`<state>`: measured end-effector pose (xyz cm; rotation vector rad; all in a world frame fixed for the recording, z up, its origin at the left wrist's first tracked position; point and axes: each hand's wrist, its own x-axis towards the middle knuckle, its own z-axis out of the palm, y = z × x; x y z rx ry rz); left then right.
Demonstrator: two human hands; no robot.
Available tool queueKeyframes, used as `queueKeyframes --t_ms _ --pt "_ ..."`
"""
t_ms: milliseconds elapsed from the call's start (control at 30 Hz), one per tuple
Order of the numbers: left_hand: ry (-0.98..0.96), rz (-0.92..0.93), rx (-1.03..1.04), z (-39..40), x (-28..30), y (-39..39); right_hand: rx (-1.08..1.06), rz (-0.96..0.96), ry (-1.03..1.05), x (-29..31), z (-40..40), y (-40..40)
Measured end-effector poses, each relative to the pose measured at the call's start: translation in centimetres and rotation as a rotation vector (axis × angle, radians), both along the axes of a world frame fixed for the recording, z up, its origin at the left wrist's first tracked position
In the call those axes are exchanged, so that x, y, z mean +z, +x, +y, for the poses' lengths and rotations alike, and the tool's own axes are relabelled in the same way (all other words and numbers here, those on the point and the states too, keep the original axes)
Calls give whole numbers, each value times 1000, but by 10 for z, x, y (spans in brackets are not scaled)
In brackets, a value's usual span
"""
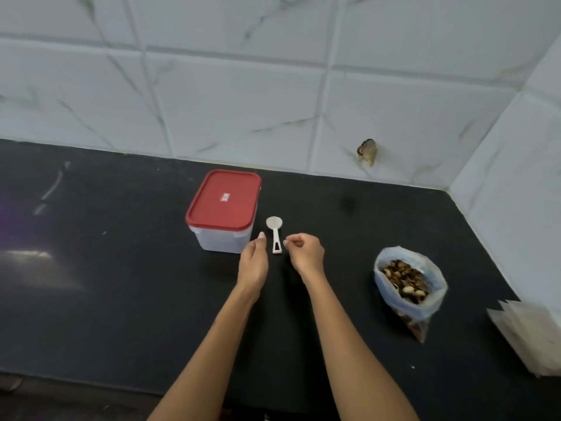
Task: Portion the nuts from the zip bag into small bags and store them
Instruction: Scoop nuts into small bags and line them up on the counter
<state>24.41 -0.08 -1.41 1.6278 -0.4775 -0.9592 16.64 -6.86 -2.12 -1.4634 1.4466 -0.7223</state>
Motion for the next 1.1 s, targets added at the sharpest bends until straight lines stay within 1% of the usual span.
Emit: queueKeyframes --t_ms 67,233,300,367,500,633,833,967,1100 --pt "7 19 -60 -7 -1 8 -19 51 -30 -4 -3 15" --pt "33 66 -149 -23 -7 20 -64 123 -10 -14 -7 38" --pt "25 103 -171 -27 -9 22 -71 120 2 -13 -7 41" --pt "16 113 -196 -29 -11 22 -113 78 10 -11 -6 37" --pt "-35 97 -274 -29 -6 6 -265 10 -21 -1 2 10" --pt "-48 130 -428 -21 -2 -25 -418 36 -73 2 20 -27" --pt "-2 106 -608 0 -15 -68 -608 93 -57 -8 51 -73" --pt "37 137 -651 5 -17 -82 -649 147 -36 -14 62 -87" --pt "75 139 -594 5 -16 -91 -615 201 -38 -20 61 -92"
